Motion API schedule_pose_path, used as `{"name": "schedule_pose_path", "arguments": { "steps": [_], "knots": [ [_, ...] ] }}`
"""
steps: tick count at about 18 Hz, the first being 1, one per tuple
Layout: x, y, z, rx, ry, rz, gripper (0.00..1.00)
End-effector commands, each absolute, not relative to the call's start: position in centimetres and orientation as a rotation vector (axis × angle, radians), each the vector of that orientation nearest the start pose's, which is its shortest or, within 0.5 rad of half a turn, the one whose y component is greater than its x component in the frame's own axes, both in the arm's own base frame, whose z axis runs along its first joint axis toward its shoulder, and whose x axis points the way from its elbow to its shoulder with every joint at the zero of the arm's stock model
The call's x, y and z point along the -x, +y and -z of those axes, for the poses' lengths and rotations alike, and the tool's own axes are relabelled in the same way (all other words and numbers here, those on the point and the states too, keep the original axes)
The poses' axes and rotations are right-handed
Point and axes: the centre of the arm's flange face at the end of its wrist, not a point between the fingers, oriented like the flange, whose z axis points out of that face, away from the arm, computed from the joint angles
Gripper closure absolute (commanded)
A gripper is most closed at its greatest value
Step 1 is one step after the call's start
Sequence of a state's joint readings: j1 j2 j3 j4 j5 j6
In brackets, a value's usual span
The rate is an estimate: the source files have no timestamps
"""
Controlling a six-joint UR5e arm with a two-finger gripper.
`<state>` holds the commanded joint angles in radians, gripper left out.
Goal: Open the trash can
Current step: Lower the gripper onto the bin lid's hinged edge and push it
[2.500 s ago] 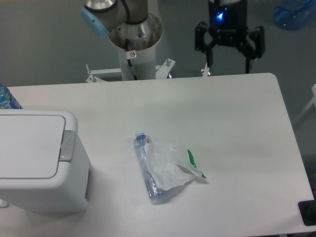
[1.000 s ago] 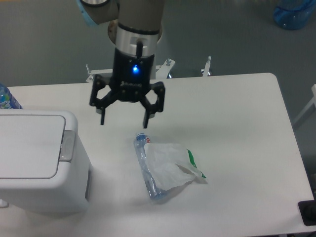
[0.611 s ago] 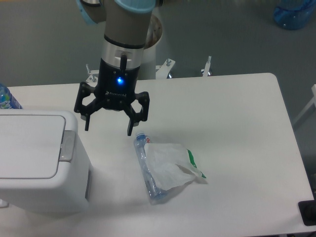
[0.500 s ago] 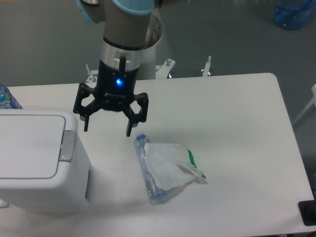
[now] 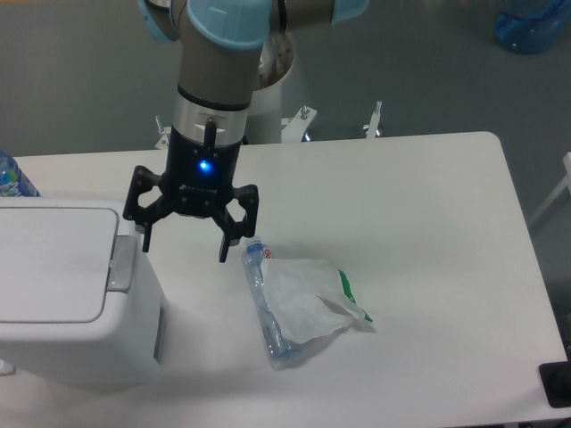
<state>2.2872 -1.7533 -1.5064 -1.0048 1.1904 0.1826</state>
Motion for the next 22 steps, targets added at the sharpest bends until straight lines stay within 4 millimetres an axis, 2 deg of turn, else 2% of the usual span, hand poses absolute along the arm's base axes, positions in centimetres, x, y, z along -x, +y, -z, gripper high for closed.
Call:
{"name": "schedule_pose_path", "arguments": {
  "steps": [6,22],
  "knots": [
    [26.2,56.7,-48.7,2.519,-0.568,0.199,0.00],
    [24.8,57.2,-48.3,2.528,-0.566,0.219,0.00]
  ]
}}
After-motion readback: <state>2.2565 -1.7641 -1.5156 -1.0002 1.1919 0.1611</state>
